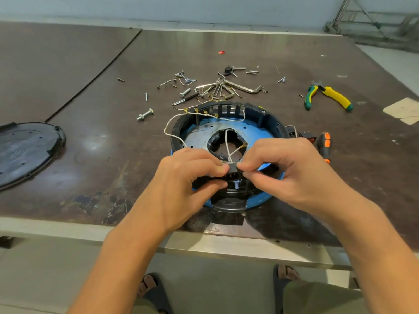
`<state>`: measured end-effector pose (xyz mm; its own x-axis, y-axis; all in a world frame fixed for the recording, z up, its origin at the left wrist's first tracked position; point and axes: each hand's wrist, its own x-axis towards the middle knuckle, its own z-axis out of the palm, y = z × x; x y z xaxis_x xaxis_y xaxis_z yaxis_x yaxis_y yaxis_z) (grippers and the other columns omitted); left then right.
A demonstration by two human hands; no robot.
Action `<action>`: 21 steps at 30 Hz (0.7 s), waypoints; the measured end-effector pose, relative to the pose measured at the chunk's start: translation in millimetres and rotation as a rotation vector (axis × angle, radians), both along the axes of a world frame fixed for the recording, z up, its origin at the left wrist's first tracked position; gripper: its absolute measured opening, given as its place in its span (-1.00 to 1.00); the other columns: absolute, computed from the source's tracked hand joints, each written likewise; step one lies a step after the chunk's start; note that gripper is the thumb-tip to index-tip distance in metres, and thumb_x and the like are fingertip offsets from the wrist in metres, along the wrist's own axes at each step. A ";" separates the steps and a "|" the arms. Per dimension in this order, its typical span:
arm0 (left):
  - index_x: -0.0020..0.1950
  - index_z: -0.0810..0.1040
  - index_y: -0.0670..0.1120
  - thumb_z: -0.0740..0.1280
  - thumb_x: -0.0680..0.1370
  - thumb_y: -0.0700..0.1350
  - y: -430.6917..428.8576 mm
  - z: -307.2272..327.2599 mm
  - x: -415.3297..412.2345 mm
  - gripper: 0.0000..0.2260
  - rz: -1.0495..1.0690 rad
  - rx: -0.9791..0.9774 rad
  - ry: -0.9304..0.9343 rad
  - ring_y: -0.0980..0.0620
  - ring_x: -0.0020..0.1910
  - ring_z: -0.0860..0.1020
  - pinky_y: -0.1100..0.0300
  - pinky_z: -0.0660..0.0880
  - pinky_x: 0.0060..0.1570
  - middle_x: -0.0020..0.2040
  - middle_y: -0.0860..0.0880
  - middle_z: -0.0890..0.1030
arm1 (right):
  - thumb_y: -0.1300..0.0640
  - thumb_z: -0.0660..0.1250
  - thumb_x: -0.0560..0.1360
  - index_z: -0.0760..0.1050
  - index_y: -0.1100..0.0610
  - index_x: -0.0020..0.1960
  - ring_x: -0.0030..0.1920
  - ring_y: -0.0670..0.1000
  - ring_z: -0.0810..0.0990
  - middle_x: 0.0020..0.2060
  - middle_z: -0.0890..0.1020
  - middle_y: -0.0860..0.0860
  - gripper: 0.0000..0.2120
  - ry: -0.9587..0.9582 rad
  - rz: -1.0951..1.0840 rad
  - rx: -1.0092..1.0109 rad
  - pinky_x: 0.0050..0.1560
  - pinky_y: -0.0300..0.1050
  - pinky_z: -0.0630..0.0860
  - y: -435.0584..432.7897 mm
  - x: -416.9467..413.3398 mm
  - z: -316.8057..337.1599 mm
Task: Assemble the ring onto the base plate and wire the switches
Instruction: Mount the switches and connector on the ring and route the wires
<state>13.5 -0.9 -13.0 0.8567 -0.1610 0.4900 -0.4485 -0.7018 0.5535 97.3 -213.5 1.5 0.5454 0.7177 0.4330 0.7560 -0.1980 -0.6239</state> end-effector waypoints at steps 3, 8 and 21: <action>-0.01 0.72 -0.12 0.53 0.44 -0.21 -0.2 0.7 0.8 -0.86 -0.004 0.006 0.001 0.06 -0.02 0.63 -0.01 0.58 -0.01 -0.04 0.03 0.68 | 0.28 0.42 0.48 0.68 0.27 -0.10 -0.14 0.09 0.68 -0.19 0.68 0.09 -0.93 -0.026 0.009 -0.016 -0.12 0.09 0.57 0.1 0.7 1.9; -0.01 0.65 -0.10 0.48 0.47 -0.07 -4.3 -6.7 -0.2 -0.84 0.051 0.040 -0.026 0.11 -0.06 0.57 0.01 0.51 0.08 -0.05 0.10 0.65 | 0.22 0.43 0.50 0.66 0.25 -0.12 -0.17 0.09 0.65 -0.22 0.66 0.07 -0.91 -0.020 0.017 -0.057 -0.13 0.08 0.55 -1.2 3.3 3.1; 0.04 0.60 -0.07 0.43 0.52 -0.14 -9.8 -13.8 2.1 -0.89 0.038 0.080 -0.071 0.06 -0.12 0.53 -0.07 0.40 0.08 -0.07 0.10 0.58 | 0.33 0.43 0.52 0.69 0.14 0.03 -0.04 0.01 0.69 -0.12 0.72 -0.07 -0.85 0.213 0.002 0.007 -0.02 -0.15 0.61 -1.5 -3.0 5.8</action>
<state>15.6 -10.7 -26.8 0.8267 -0.1701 0.5364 -0.4567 -0.7595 0.4631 94.4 -214.9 7.3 0.6240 0.7158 0.3133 0.6070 -0.1917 -0.7712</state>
